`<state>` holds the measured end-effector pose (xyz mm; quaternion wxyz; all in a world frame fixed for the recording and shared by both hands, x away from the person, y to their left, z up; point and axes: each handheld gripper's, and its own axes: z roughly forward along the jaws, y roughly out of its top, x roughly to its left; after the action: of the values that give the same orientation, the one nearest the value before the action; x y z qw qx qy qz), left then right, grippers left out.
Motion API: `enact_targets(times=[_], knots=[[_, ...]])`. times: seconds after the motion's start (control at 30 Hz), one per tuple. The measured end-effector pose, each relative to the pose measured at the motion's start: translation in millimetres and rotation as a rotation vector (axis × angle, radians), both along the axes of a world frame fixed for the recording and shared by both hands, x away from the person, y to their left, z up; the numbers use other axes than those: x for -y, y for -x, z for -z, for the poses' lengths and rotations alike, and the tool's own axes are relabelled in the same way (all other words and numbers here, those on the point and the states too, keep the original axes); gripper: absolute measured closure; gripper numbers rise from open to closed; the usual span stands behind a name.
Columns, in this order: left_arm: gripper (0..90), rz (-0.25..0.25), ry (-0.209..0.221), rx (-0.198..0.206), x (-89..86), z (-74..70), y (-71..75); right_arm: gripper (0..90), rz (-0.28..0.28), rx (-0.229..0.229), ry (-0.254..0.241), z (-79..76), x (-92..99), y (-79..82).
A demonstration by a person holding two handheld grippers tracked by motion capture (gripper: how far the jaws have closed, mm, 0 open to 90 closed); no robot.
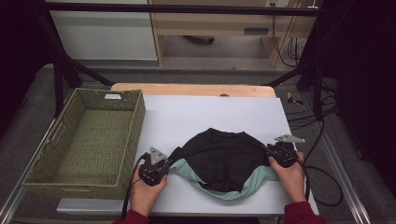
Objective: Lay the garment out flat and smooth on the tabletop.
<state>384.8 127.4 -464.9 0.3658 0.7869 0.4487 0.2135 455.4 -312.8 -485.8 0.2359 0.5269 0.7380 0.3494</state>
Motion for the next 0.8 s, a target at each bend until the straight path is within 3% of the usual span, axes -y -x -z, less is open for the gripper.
enact_targets(times=[0.1, 0.33, 0.57, 0.6, 0.67, 0.7, 0.8], knots=[[82.7, -0.001, -0.005, 0.009, 0.8, -0.8, 9.1, 64.8, -0.008, 0.004, 0.005, 0.0, -1.3, -0.1], [62.4, -0.012, 0.006, 0.069, 5.7, -11.1, 2.9, 52.6, 0.01, 0.032, 0.01, -4.5, -2.9, 2.9], [52.6, 0.03, -0.019, 0.106, 21.6, -28.6, -20.9, 37.7, 0.006, 0.089, 0.011, -14.8, -9.9, 10.1], [51.7, 0.032, -0.039, 0.113, 24.6, -30.0, -25.3, 36.1, 0.0, 0.096, 0.011, -15.4, -11.4, 11.2], [47.5, 0.027, -0.126, 0.138, 31.3, -31.0, -34.2, 32.2, -0.015, 0.109, 0.014, -15.3, -15.3, 12.0], [46.2, 0.03, -0.137, 0.135, 33.5, -31.4, -38.7, 30.4, -0.017, 0.116, 0.026, -14.6, -17.6, 11.7], [44.5, 0.041, -0.124, 0.113, 37.4, -31.1, -51.5, 26.3, -0.013, 0.101, 0.036, -13.0, -23.2, 9.8]])
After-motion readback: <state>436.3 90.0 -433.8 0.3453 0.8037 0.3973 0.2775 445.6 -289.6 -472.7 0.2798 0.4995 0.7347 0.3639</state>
